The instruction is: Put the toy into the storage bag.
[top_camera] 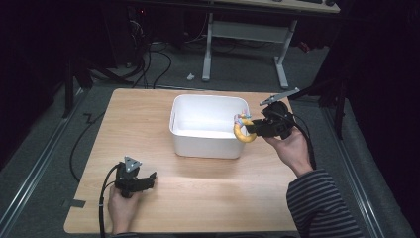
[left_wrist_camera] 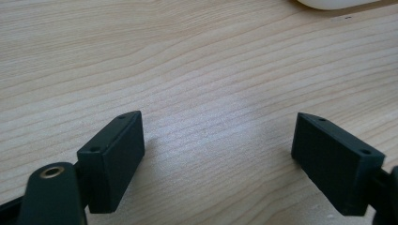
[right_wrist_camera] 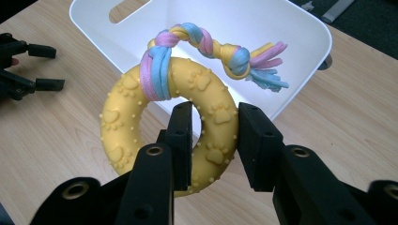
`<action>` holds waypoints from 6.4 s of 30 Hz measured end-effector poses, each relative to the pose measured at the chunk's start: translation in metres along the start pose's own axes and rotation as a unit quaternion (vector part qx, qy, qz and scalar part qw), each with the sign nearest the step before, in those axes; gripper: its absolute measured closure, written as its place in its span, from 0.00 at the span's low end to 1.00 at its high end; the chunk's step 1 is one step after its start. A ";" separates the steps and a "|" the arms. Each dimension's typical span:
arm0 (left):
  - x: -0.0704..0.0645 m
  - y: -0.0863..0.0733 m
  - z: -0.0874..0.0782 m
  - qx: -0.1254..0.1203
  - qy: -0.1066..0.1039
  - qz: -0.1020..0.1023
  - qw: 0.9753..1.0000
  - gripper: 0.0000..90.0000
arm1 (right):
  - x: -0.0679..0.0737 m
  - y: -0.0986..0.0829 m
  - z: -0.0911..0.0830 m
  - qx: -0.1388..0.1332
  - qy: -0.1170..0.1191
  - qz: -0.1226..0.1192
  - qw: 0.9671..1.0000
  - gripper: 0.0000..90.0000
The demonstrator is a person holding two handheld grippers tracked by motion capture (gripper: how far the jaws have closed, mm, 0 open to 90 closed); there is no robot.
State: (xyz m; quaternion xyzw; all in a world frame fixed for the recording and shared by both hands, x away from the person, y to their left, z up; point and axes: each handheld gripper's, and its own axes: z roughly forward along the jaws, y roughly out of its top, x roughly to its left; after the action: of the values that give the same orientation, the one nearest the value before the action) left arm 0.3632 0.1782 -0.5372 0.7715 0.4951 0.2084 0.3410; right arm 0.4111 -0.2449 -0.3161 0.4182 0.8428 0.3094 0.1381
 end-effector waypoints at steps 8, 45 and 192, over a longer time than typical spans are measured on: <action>0.000 0.000 0.000 0.000 -0.001 0.000 1.000 0.20 | -0.001 0.011 0.008 -0.001 0.002 0.007 1.000 0.75; 0.000 0.000 0.000 0.000 -0.003 0.002 1.000 0.20 | -0.003 0.044 0.084 0.038 -0.007 0.021 0.999 0.75; -0.001 0.000 0.000 0.002 -0.007 0.009 1.000 0.17 | -0.019 -0.135 -0.058 -0.097 -0.064 0.079 0.990 0.52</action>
State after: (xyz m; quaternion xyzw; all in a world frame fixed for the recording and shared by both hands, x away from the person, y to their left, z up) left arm 0.3625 0.1775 -0.5374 0.7782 0.4862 0.2048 0.3408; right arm 0.3101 -0.3456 -0.3578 0.4873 0.7624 0.3723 0.2067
